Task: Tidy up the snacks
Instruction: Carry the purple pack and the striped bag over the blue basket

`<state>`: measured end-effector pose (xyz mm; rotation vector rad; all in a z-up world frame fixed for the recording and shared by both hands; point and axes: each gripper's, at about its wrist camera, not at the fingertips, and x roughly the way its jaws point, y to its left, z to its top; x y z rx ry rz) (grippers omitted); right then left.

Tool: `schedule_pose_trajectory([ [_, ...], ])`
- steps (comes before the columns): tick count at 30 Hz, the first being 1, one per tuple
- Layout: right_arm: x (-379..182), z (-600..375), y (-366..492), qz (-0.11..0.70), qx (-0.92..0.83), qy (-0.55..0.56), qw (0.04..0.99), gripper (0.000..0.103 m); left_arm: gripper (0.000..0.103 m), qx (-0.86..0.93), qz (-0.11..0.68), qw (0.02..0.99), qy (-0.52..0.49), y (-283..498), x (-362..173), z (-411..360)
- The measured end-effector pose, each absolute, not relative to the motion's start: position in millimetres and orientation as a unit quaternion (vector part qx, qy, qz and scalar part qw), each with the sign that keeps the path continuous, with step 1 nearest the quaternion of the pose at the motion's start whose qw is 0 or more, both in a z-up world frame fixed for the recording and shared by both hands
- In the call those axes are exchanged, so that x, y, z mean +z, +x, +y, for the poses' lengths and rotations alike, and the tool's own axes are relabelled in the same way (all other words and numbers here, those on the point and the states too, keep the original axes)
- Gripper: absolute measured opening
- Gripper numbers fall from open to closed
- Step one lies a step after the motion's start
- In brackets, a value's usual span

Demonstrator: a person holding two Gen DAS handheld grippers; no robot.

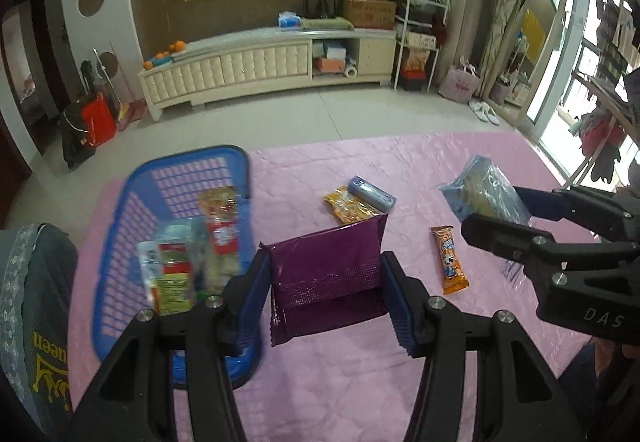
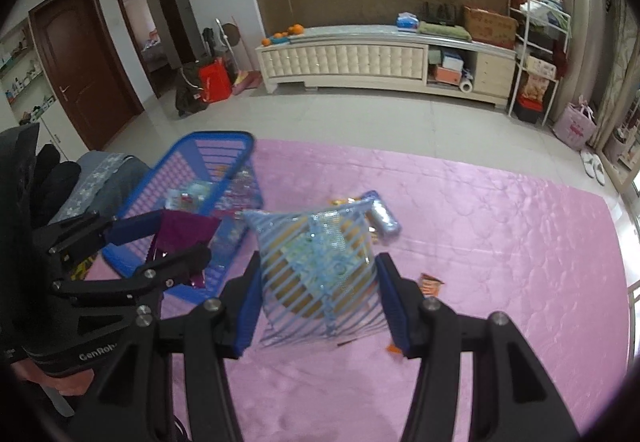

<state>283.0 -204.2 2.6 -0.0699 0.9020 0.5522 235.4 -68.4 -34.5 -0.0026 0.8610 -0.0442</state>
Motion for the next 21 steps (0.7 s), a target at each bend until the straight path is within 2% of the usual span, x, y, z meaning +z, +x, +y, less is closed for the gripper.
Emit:
schedule_pose_trajectory([
  [10, 23, -148, 257, 0.413, 0.291, -0.056, 0.862, 0.058, 0.052, 0.0, 0.389, 0.921, -0.011, 194, -16, -8],
  [21, 21, -77, 250, 0.413, 0.323, -0.097, 0.846, 0.058, 0.052, 0.036, 0.385, 0.922, -0.034, 178, -22, 59],
])
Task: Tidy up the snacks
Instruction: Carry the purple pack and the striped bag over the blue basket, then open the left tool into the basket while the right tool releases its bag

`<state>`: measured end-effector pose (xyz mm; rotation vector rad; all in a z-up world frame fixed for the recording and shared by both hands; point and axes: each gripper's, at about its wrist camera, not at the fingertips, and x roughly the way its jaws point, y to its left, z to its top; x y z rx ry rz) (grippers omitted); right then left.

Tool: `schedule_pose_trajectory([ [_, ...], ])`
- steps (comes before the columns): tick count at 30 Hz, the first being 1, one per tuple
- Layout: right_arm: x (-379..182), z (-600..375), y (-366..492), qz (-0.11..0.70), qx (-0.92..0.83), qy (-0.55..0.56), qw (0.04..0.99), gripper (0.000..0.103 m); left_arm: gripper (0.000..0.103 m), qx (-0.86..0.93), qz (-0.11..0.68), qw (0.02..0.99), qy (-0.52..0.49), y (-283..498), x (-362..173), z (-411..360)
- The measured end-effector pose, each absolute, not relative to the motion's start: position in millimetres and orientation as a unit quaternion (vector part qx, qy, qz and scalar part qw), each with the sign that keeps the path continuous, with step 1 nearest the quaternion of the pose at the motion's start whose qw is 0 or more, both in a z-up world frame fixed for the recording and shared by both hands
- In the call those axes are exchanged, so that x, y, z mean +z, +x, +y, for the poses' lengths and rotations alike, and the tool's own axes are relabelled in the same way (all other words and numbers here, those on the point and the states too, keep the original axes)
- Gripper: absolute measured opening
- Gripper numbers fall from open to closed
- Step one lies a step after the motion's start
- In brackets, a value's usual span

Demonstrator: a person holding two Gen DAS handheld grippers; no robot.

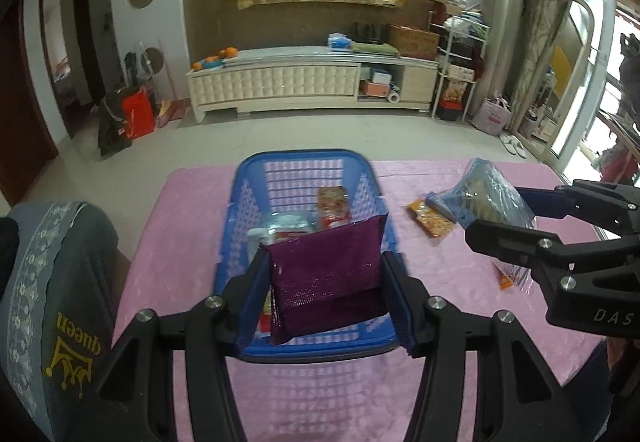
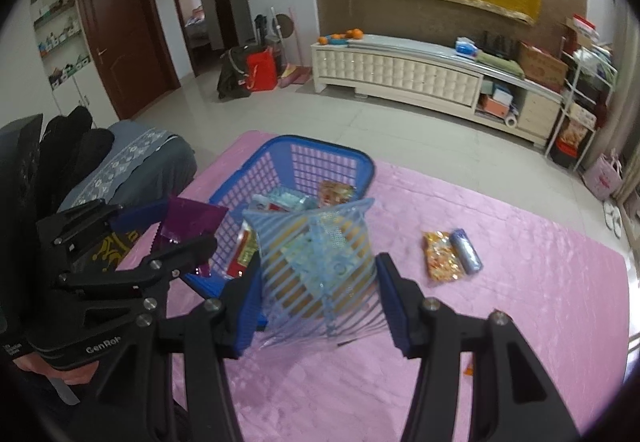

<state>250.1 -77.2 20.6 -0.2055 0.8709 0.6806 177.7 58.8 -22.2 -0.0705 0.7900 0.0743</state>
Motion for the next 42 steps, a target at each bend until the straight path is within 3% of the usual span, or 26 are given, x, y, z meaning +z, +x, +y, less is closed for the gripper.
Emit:
schedule_pose_trajectory([
  [23, -46, 9, 285, 0.463, 0.339, -0.171, 0.801, 0.059, 0.054, 0.047, 0.445, 0.891, -0.079, 209, -83, 115],
  [27, -54, 9, 289, 0.474, 0.336, -0.167, 0.797, 0.059, 0.06, 0.041, 0.447, 0.891, -0.061, 212, -86, 108],
  [29, -57, 7, 290, 0.483, 0.338, -0.161, 0.792, 0.059, 0.069, 0.037, 0.445, 0.893, -0.058, 211, -86, 105],
  [31, -59, 2, 287, 0.486, 0.336, -0.162, 0.79, 0.061, 0.072, 0.037, 0.442, 0.895, -0.058, 209, -85, 104],
  [33, -56, -2, 284, 0.482, 0.332, -0.164, 0.794, 0.072, 0.073, 0.037, 0.443, 0.894, -0.057, 208, -83, 103],
  [37, -41, -20, 279, 0.469, 0.325, -0.153, 0.807, 0.082, 0.076, 0.04, 0.437, 0.897, -0.058, 200, -74, 97],
  [42, -19, -47, 273, 0.455, 0.317, -0.13, 0.822, 0.084, 0.077, 0.038, 0.427, 0.901, -0.067, 188, -59, 90],
])
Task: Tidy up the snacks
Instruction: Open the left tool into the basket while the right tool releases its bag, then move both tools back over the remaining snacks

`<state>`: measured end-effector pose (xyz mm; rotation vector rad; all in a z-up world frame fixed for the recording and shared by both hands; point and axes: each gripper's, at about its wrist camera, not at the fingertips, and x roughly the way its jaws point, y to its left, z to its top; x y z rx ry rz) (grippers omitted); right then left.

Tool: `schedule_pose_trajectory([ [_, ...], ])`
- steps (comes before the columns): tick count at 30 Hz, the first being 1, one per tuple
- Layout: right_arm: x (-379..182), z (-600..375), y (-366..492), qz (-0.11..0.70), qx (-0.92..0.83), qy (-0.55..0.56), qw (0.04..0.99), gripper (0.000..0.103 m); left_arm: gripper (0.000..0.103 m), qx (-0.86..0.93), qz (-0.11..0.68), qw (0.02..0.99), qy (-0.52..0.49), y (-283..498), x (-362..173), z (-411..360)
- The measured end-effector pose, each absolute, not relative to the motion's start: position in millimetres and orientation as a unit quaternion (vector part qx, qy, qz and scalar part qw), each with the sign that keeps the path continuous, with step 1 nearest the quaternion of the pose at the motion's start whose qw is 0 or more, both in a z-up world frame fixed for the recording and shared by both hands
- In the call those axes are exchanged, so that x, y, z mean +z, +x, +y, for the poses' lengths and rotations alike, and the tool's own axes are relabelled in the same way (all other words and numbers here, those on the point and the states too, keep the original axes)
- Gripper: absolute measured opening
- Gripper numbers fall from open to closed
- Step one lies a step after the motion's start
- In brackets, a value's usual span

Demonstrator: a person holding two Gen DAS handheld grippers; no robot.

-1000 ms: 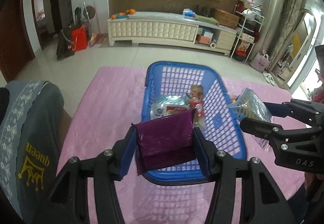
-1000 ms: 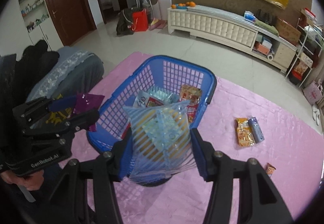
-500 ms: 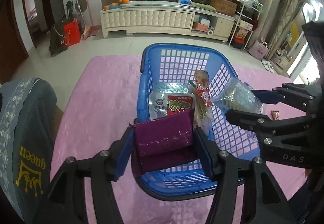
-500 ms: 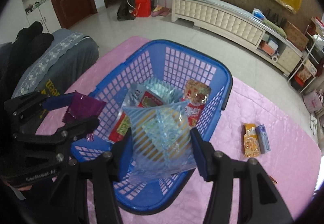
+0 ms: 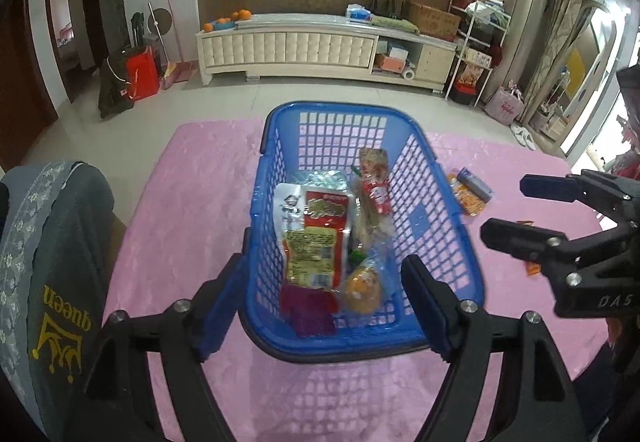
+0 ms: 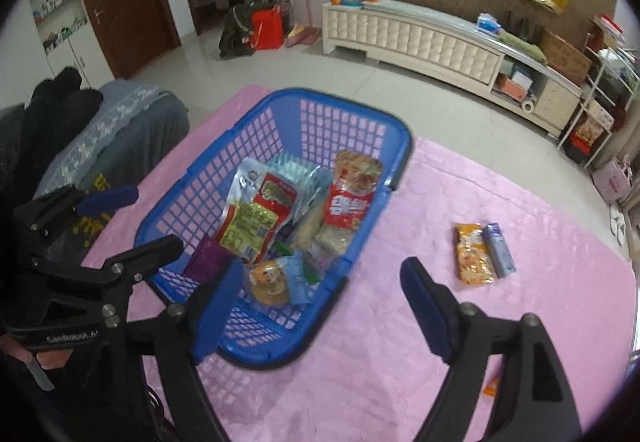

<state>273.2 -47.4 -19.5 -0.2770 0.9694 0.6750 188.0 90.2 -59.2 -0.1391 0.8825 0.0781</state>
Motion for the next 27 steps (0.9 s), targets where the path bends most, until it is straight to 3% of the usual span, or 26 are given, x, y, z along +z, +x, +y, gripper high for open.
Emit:
schedule_pose_trajectory([
  [13, 20, -129, 260, 0.426, 0.285, -0.087, 0.854, 0.084, 0.081, 0.016, 0.399, 0.917, -0.028, 177, -22, 27],
  [27, 11, -214, 278, 0.437, 0.236, -0.041, 0.867, 0.084, 0.081, -0.012, 0.421, 0.907, -0.015, 210, -32, -45],
])
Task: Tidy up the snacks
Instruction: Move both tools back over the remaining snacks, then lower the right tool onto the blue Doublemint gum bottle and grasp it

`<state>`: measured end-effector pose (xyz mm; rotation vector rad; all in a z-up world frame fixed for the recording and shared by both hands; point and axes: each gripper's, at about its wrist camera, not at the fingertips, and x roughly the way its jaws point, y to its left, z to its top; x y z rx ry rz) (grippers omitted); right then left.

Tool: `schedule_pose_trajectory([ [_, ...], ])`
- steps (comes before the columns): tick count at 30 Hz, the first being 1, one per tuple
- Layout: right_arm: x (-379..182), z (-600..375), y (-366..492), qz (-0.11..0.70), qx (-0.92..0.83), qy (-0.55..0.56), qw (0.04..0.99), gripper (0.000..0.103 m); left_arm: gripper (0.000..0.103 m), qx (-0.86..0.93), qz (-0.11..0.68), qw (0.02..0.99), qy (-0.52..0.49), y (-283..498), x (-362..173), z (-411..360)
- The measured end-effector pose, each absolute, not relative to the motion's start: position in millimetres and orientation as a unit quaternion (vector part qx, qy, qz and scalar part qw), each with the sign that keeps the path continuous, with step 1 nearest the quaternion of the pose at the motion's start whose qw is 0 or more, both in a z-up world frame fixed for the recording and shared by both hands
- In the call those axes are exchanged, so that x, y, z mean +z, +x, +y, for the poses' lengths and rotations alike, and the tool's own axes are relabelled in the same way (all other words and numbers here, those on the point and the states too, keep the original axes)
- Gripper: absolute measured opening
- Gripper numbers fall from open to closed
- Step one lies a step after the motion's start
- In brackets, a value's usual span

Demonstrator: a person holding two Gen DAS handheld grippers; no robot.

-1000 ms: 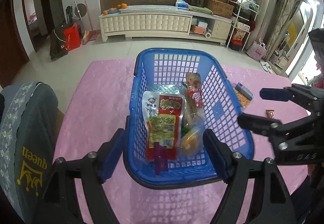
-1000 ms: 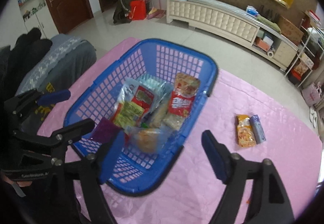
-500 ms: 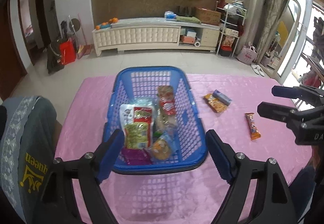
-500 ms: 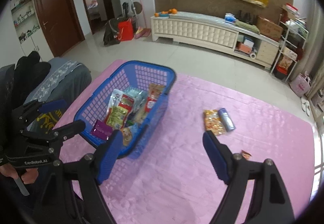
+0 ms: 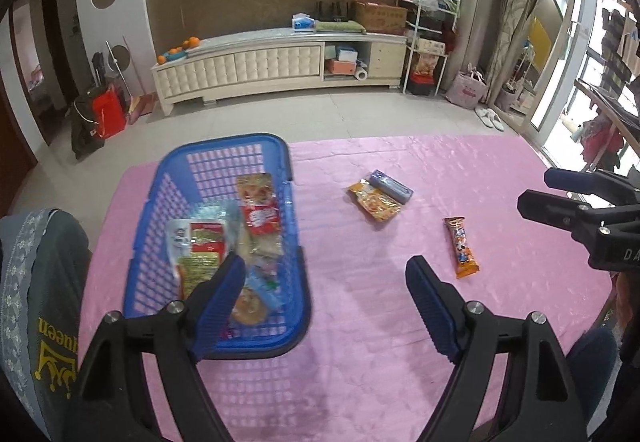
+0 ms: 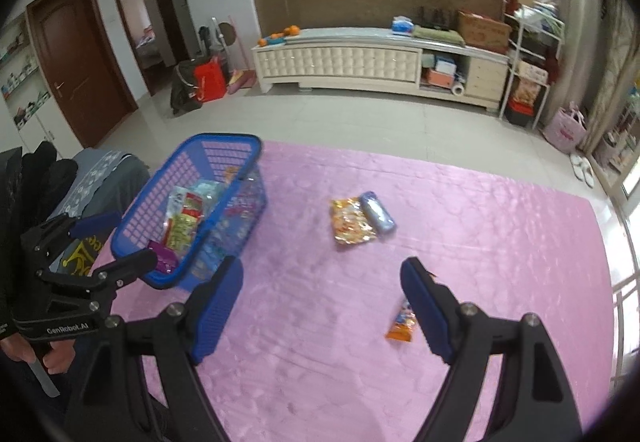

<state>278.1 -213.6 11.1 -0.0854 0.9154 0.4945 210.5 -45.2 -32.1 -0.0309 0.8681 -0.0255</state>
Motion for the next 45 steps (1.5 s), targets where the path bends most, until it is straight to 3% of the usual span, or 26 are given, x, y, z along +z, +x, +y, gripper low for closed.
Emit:
schedule_pose_trajectory([
  [20, -54, -263, 336, 0.439, 0.239, -0.036, 0.865, 0.084, 0.081, 0.006, 0.424, 0.905, 0.001, 274, -73, -109],
  [38, -131, -234, 424, 0.478, 0.289, -0.085, 0.825, 0.084, 0.081, 0.015, 0.479, 0.878, -0.019, 370, -153, -108],
  [43, -156, -209, 448, 0.496, 0.302, -0.108, 0.807, 0.073, 0.081, 0.015, 0.492, 0.87, -0.024, 386, -171, -100],
  [45, -169, -201, 457, 0.508, 0.295, -0.116, 0.801, 0.06, 0.081, 0.014, 0.496, 0.868, -0.026, 390, -177, -98],
])
